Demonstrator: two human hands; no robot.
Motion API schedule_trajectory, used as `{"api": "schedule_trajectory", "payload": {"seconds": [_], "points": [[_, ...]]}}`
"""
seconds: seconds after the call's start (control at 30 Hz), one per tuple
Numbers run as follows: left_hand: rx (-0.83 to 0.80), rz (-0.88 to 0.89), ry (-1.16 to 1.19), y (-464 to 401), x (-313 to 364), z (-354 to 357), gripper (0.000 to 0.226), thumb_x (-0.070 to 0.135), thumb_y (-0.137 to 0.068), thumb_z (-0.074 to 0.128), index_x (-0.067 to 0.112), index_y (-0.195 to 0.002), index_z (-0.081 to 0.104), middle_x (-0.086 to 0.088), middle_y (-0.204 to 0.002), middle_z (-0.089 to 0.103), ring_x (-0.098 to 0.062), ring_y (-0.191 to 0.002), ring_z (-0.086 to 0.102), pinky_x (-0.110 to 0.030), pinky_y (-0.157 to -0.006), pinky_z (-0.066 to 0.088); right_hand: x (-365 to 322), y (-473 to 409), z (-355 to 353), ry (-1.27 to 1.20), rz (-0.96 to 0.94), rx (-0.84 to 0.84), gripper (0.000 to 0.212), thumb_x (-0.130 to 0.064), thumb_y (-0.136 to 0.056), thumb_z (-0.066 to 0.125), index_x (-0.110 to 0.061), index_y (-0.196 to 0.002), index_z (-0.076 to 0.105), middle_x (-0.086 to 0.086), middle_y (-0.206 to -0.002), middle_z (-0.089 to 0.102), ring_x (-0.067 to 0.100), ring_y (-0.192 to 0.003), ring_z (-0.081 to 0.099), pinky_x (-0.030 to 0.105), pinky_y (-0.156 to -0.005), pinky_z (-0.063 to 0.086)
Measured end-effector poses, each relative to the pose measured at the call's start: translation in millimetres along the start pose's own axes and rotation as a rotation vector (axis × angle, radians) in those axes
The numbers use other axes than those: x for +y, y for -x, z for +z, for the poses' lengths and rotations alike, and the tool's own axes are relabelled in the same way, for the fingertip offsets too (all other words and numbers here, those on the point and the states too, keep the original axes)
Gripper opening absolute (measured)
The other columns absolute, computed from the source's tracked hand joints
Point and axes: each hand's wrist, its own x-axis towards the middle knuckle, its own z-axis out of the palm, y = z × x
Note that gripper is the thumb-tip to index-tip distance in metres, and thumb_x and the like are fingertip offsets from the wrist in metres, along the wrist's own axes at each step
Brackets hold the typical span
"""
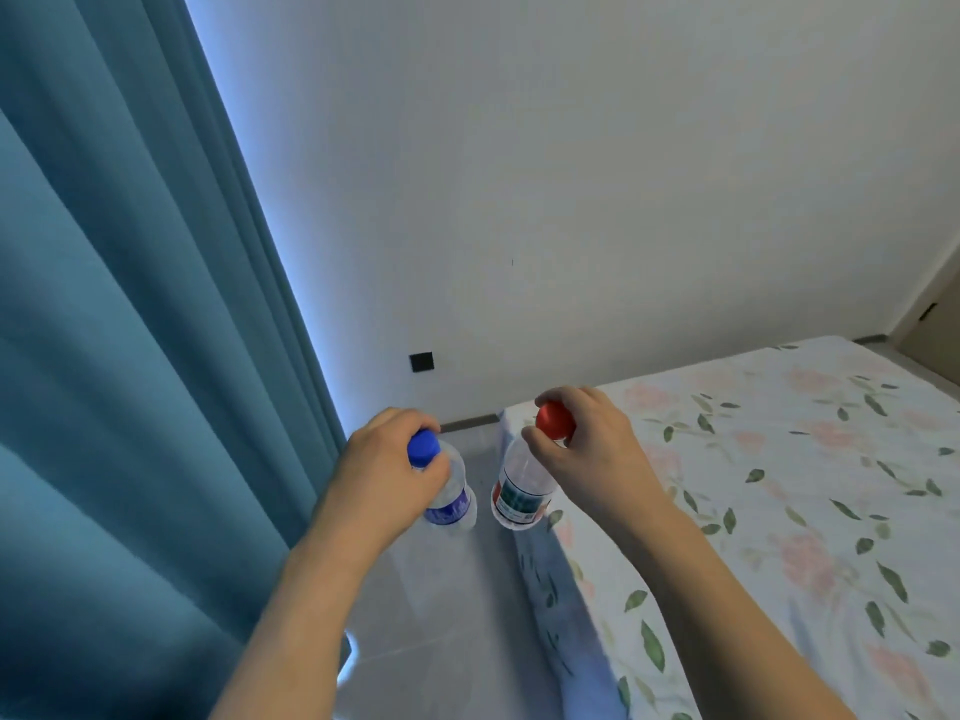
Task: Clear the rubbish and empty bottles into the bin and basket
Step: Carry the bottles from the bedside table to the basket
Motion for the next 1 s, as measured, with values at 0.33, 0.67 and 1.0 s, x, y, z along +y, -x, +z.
{"api": "schedule_trajectory", "payload": {"seconds": [0.33,0.67,1.0], "points": [[0.145,-0.097,-0.070,-129,-25,-13,0.018,0.026,-0.082,0.064,0.032,-0.099,0.063,0.018,-0.097,0.056,-0.006,-0.083,0.054,-0.010,-0.066,0.037,-4,-159,45,-0.084,-0.124,-0.068,0.027,-0.029,-0.087,0.064,-0.021,-0.112,0.059,-0.008,-0.102,0.052,0.006,-0.088,0.047,0.014,-0.078,0.033],[0.146,-0.094,-0.064,-265,-93,-33,0.021,0.025,-0.082,0.063,0.030,-0.102,0.064,0.016,-0.100,0.057,-0.008,-0.083,0.055,-0.018,-0.071,0.043,-33,-292,114,-0.091,-0.163,-0.041,0.035,-0.029,-0.085,0.067,-0.018,-0.118,0.060,-0.010,-0.100,0.054,0.004,-0.089,0.048,0.015,-0.081,0.036],[0.108,-0.051,-0.032,-402,-145,-37,0.020,0.027,-0.083,0.063,0.032,-0.103,0.062,0.018,-0.100,0.056,-0.007,-0.083,0.054,-0.010,-0.064,0.038,-39,-416,162,-0.050,-0.093,0.025,0.036,-0.028,-0.084,0.068,-0.018,-0.118,0.062,-0.007,-0.101,0.056,0.007,-0.089,0.050,0.017,-0.083,0.038]]}}
